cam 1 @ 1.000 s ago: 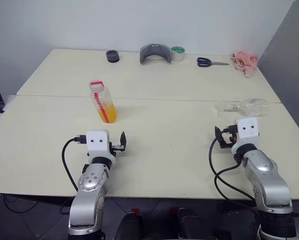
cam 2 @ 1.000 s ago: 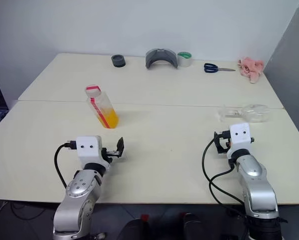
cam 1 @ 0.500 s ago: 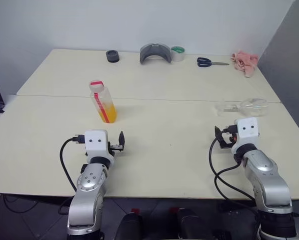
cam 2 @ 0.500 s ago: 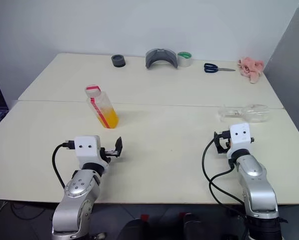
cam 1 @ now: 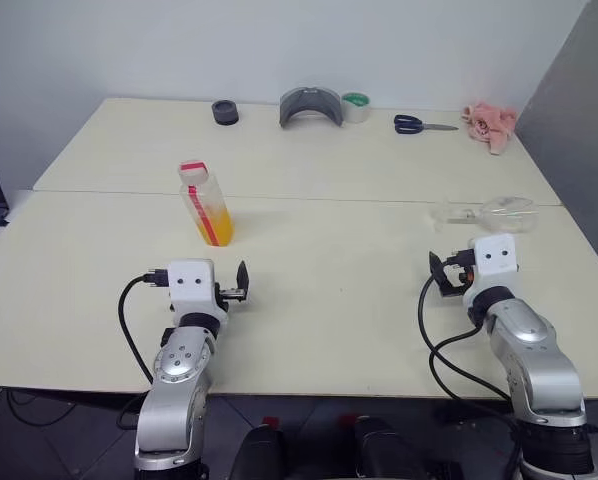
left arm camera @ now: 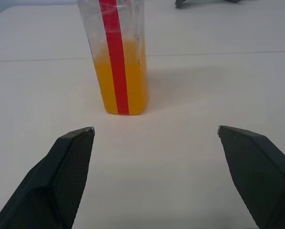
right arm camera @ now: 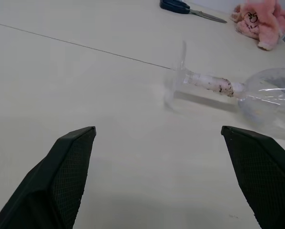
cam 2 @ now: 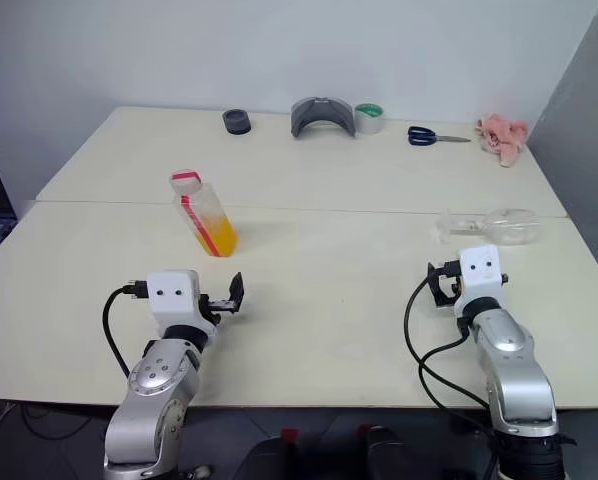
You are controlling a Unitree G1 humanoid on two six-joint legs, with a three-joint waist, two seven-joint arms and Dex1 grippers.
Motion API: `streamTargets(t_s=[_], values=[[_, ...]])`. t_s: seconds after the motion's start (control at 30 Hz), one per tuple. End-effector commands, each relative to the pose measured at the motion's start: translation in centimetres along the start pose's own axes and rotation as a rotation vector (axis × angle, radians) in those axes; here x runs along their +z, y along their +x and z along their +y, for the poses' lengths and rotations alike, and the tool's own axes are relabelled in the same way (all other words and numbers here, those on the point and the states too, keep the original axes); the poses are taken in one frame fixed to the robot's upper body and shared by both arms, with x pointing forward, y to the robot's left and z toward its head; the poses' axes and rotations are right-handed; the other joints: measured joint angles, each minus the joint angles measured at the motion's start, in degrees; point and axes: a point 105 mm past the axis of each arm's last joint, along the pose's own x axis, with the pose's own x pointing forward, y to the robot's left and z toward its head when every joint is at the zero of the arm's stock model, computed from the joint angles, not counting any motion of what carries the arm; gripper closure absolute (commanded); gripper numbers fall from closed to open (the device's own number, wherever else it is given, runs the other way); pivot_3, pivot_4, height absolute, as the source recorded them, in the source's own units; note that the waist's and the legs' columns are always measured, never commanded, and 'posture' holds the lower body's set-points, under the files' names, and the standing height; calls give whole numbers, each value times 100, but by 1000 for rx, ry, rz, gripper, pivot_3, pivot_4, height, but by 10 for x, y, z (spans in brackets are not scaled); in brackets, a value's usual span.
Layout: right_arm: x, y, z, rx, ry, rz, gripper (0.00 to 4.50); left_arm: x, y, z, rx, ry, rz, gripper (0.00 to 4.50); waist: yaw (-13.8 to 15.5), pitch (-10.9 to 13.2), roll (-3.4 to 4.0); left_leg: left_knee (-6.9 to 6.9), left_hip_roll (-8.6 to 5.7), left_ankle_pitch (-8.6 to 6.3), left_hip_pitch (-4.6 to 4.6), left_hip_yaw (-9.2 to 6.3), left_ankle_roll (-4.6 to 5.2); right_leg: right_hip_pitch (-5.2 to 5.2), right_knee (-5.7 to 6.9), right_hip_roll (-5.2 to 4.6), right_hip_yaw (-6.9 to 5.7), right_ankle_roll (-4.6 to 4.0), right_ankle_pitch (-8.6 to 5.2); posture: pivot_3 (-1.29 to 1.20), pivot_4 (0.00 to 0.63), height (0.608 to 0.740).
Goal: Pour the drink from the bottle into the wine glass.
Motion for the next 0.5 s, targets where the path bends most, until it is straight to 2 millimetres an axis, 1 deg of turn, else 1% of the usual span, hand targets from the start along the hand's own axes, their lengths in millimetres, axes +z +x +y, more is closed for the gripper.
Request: streamTargets(t_s=[0.03,0.07,0.13,0.27,0.43,0.5], values=[[38,0,25,227,20,-124,0,17,-2,11,44,-19,-69,9,-10,0,0,0,0,0,1,1,0,0,0,1,0,0,0,0,150,740],[48,-3,36,340,29,-152,0,18,0,13,45,-25,-77,9,-11,0,0,0,0,0,1,0,0,0,0,1,0,0,0,0,150,740],[64,-9,51,512,41,-191,0,21,3,16,42,-30,-86,9,-4,1,0,0,-1,0,2,-1,1,2,0,3,-3,0,0,0,150,740],[86,-17,64,737,48,-240,0,24,12,18,9,-38,-94,9,8,1,-1,3,-2,-1,3,-16,2,16,-8,1,-17,-1,0,0,150,740],[105,-17,71,868,58,-274,0,28,23,14,-62,-60,-99,9,10,1,-1,3,-2,-2,3,-17,4,18,-9,-2,-19,-1,1,0,150,740],[108,-17,76,899,59,-276,0,31,27,13,-67,-75,-107,9,11,1,-1,3,-1,-2,2,-18,4,17,-8,-2,-20,-1,1,0,150,740]])
